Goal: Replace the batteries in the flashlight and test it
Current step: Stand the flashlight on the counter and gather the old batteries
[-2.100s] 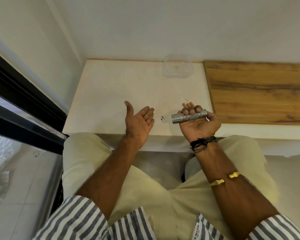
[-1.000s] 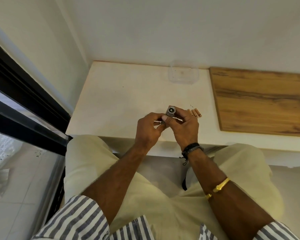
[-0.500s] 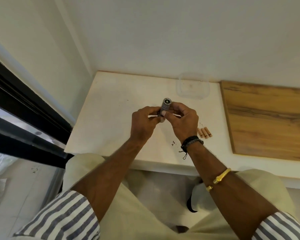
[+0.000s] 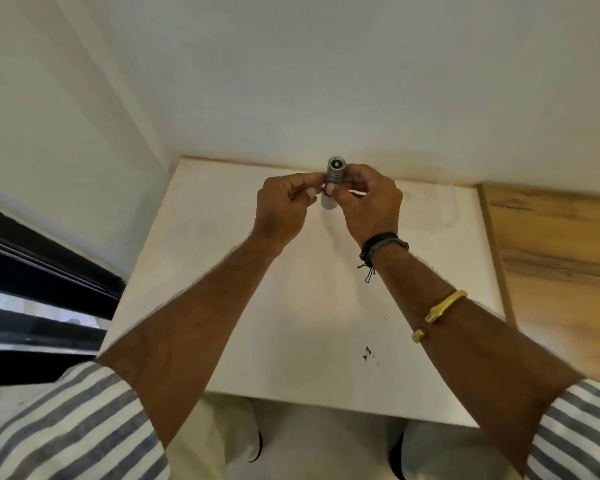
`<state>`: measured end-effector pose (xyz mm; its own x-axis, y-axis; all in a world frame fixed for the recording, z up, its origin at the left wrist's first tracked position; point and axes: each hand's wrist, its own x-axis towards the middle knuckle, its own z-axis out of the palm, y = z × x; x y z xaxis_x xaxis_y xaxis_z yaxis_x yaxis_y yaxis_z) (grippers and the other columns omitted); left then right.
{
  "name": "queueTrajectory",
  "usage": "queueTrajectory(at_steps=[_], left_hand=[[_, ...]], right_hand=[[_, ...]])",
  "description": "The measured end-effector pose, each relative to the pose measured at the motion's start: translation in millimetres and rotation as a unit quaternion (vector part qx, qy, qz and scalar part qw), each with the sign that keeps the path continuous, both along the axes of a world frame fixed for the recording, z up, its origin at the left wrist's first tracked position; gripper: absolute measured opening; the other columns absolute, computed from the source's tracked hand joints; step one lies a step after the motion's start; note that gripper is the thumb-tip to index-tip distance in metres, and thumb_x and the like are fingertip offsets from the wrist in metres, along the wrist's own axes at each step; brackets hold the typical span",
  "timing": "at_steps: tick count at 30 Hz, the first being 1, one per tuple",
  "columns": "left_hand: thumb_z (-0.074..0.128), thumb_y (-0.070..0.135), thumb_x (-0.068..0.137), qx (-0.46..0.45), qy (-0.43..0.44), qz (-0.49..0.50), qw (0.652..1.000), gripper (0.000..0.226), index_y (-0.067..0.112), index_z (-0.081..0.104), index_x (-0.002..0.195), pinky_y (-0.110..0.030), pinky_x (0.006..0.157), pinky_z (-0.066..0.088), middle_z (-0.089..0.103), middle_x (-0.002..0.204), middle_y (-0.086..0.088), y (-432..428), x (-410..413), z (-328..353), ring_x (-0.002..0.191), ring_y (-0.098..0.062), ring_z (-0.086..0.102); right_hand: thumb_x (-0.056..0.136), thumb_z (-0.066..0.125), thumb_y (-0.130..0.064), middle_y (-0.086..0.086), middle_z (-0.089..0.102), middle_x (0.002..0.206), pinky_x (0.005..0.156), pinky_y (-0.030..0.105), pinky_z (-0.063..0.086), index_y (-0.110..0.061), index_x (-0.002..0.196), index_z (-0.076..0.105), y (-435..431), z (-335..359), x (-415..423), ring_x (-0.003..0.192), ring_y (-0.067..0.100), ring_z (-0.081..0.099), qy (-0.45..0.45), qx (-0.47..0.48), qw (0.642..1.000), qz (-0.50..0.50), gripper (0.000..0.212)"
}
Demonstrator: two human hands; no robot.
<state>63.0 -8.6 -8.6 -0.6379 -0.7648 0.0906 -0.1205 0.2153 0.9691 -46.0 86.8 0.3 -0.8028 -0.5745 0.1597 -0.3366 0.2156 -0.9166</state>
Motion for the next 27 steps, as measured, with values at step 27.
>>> queueTrajectory(at_steps=[27], left_hand=[[0.049,-0.006,0.097,-0.021,-0.056,-0.073,0.996,0.043,0.010,0.059,0.136,-0.038,0.111,0.045,0.062,0.137,-0.003,-49,-39,-7,0.128,-0.015,0.058]], right_hand=[[0.083,0.079,-0.011,0.000,0.078,0.104,0.093,0.032,0.058,-0.012,0.112,0.076,-53,-21,-31,0.096,0.013,0.073,0.024,0.003,0.999,-0.040,0.029]])
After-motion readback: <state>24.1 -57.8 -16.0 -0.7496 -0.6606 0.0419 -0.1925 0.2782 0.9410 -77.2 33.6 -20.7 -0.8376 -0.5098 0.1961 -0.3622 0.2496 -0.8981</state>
